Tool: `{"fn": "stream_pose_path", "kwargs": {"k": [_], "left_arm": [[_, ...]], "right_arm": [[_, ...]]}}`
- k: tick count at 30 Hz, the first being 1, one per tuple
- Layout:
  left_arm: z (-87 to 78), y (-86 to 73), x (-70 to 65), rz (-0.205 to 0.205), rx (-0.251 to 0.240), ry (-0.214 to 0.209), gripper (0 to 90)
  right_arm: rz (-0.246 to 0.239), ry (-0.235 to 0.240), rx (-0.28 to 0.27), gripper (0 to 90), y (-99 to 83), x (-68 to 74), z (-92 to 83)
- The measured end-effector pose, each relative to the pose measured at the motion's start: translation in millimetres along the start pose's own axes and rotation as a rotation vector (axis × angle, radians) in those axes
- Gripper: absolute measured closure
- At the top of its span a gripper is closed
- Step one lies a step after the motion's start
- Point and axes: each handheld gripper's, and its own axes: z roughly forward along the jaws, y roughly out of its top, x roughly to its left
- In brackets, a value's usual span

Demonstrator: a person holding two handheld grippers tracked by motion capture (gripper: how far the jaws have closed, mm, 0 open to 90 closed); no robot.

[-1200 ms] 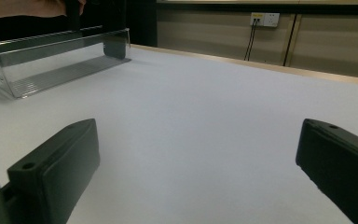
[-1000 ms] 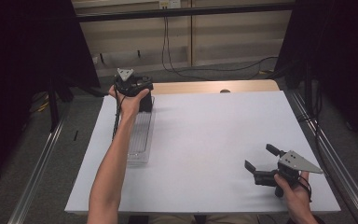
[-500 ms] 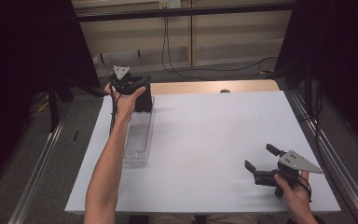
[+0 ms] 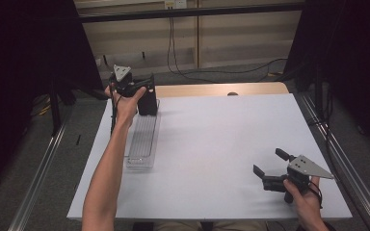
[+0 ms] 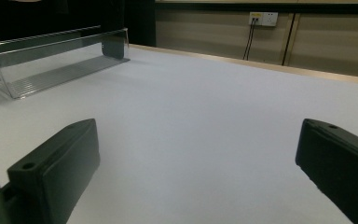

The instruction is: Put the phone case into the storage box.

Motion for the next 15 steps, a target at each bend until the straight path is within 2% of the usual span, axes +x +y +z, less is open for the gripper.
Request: {"fn": "stream_pose_path", "kwargs": {"k": [5, 7, 8, 9, 12, 13, 15], "left_arm": [[-6.3, 5.7, 0.0, 0.022, 0.002, 0.008, 3.3], [-8.1, 6.6, -1.0, 0.019, 0.013, 0.003, 3.3], [-9.5, 7.7, -0.9, 0.036, 0.022, 0.009, 3.2], [-9.9, 8.1, -1.2, 0.034, 0.011, -0.001, 3.2], [-12.7, 10.3, -1.8, 0.026, 0.026, -0.011, 3.6], [-14.8, 11.9, -2.0, 0.031, 0.033, -0.001, 4.2], [-17.7, 14.0, -1.2, 0.0, 0.04, -0.027, 5.3]], "right_arm": [[-0.002, 0.006, 0.004, 0.0, 0.1, 0.6, 0.1], [-0.002, 0.004, 0.003, 0.0, 0.1, 0.9, 0.0], [-0.002, 0.004, 0.004, 0.0, 0.1, 0.8, -0.2], [0.0, 0.004, 0.004, 0.0, 0.1, 0.6, -0.2], [-0.001, 0.004, 0.003, 0.0, 0.1, 0.7, -0.3], [-0.002, 0.004, 0.002, 0.0, 0.1, 1.0, -0.3], [-0.002, 0.002, 0.001, 0.0, 0.2, 1.4, -0.2]]}}
